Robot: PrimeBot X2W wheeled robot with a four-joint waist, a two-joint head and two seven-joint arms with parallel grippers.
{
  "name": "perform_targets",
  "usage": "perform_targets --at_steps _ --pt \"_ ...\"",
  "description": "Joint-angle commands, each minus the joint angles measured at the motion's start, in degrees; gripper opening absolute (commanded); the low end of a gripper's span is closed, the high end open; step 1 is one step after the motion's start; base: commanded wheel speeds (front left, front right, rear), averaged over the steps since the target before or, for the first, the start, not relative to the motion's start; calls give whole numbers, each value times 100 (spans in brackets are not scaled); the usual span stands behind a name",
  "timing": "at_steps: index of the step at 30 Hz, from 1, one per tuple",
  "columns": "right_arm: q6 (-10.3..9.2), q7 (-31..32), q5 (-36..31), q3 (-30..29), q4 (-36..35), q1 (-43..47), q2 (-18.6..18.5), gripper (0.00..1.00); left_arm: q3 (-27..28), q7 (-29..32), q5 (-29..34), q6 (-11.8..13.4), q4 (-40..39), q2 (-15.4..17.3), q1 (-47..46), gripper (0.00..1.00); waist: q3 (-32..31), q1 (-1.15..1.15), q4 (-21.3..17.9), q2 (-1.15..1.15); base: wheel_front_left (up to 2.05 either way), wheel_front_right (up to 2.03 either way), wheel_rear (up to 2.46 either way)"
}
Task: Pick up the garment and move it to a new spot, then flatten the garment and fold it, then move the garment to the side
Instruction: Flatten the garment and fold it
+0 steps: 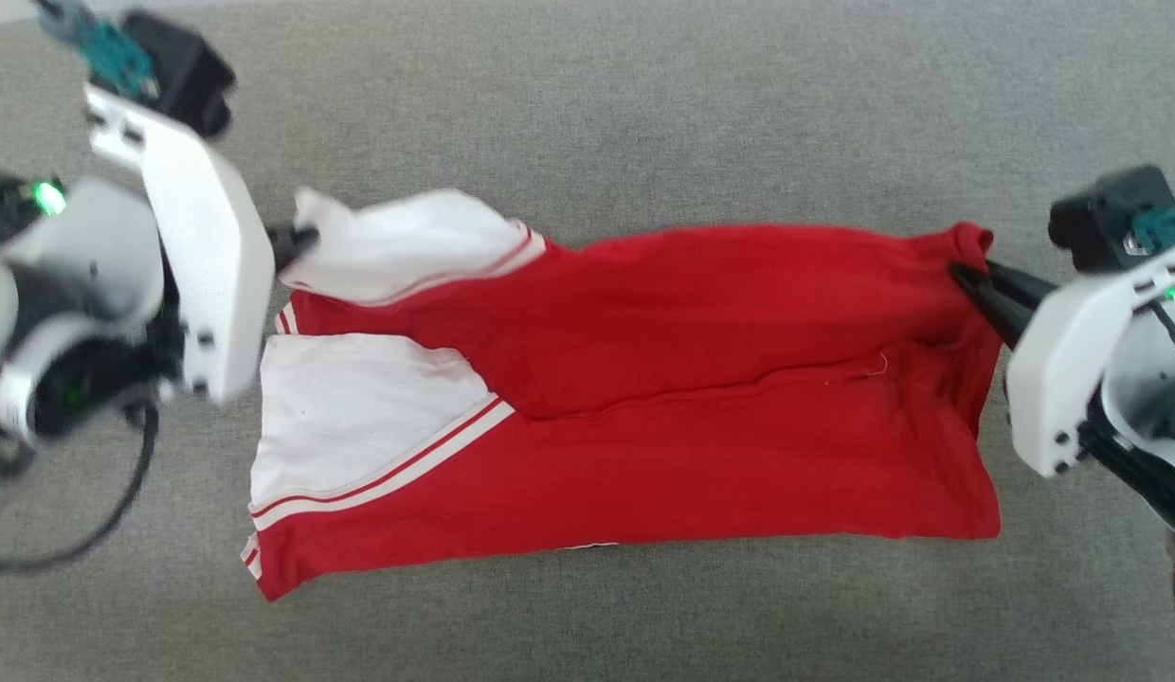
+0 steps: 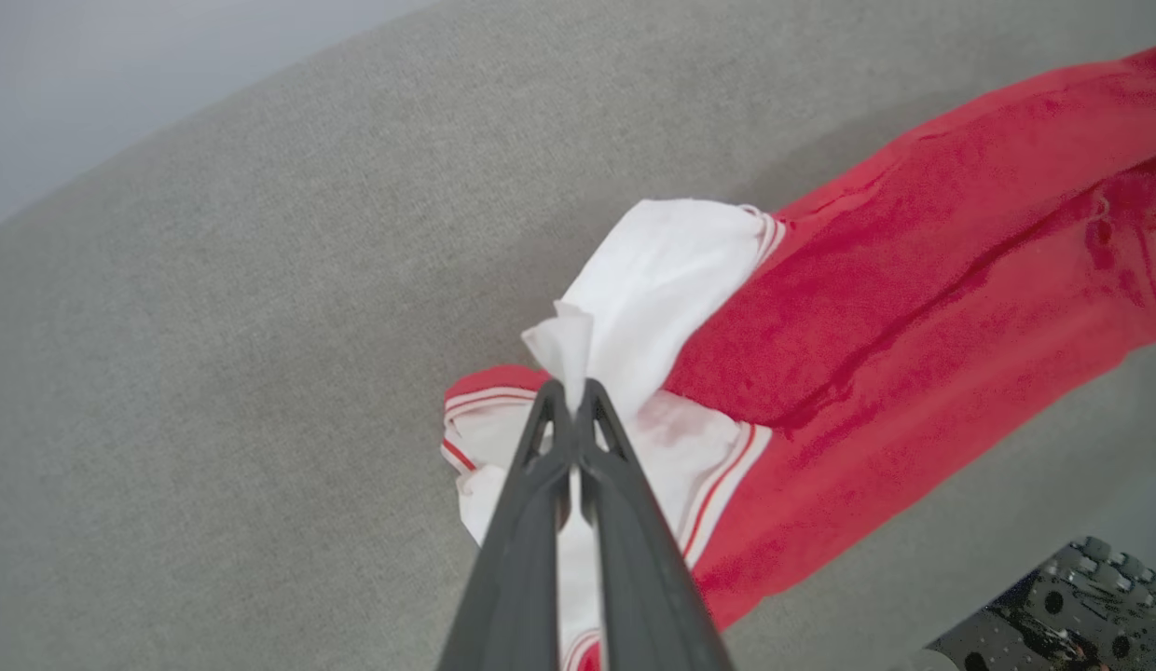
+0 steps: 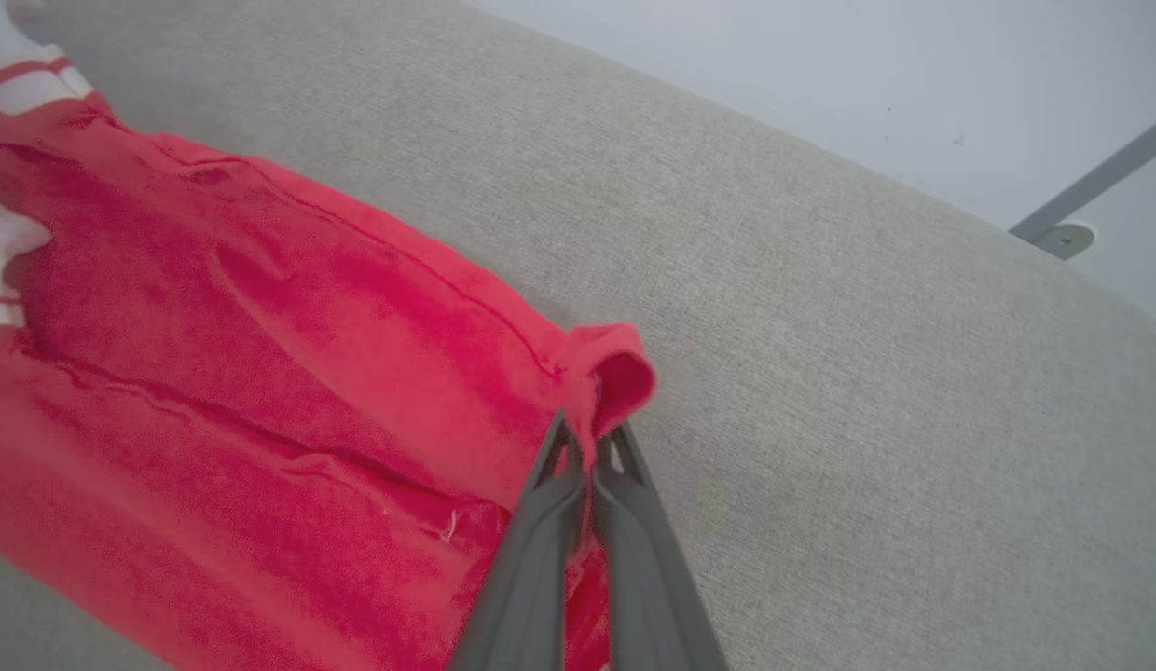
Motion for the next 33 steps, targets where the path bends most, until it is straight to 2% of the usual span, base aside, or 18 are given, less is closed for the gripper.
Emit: perform_targets --at_steps 1,6,9,12,16,17,18,19,20,22,23,24,25,27,29,33 --pt "-2 26 51 -41 -71 114 -36 0 16 -13 -24 96 -168 92 146 0 -6 0 1 0 0 0 0" --pt "-1 192 258 -141 -437 626 -338 0 -24 -118 -165 723 -1077 564 810 0 -26 0 4 0 0 0 0" --pt "-1 268 378 -203 -485 942 -469 0 -69 -260 -298 985 -1349 719 1216 0 -31 0 -3 0 0 0 0" --pt "-1 277 440 -280 -369 1170 -422 0 -182 -385 -360 1151 -1377 796 1601 0 -32 0 -24 0 0 0 0" --pt "-1 271 466 -245 -27 1258 -297 0 -357 -475 -536 1224 -1090 659 2006 0 -25 0 -28 0 0 0 0" --pt "-1 219 461 -221 62 1220 -231 20 -386 -496 -606 1217 -944 601 2084 0 -28 0 -28 0 0 0 0" --pt "-1 173 435 -201 160 1180 -187 47 -413 -526 -639 1174 -810 536 2140 0 -40 0 -27 0 0 0 0" --pt "-1 175 391 -193 271 1151 -171 100 -414 -596 -637 1119 -667 463 2174 0 -50 0 -25 0 0 0 0" --pt "-1 145 412 -192 344 1127 -102 100 -394 -681 -648 1081 -520 389 2208 16 -63 0 -20 0 0 0 0" --pt "-2 105 379 -205 434 1079 -28 100 -361 -858 -697 953 -258 284 2281 38 -103 0 -20 0 0 0 0" --pt "-2 118 387 -187 441 1074 -5 100 -325 -992 -660 878 -169 254 2283 74 -126 0 -26 0 0 0 0" --pt "-2 126 440 -211 437 1080 45 100 -275 -1146 -625 818 -73 232 2301 96 -152 0 -36 0 0 0 0" --pt "-2 126 454 -261 417 1094 59 100 -229 -1295 -633 770 1 203 2352 100 -178 0 -41 0 0 0 0" --pt "-2 206 523 -393 393 1181 129 100 -182 -1563 -586 652 73 190 2423 100 -233 0 -52 0 0 0 0" --pt "-2 271 534 -489 379 1241 188 100 -99 -1735 -607 640 116 182 2457 100 -260 0 -61 0 0 0 0" --pt "-2 485 488 -873 241 1371 402 100 94 -2434 -464 514 66 211 2626 100 -313 0 -84 0 0 0 0"
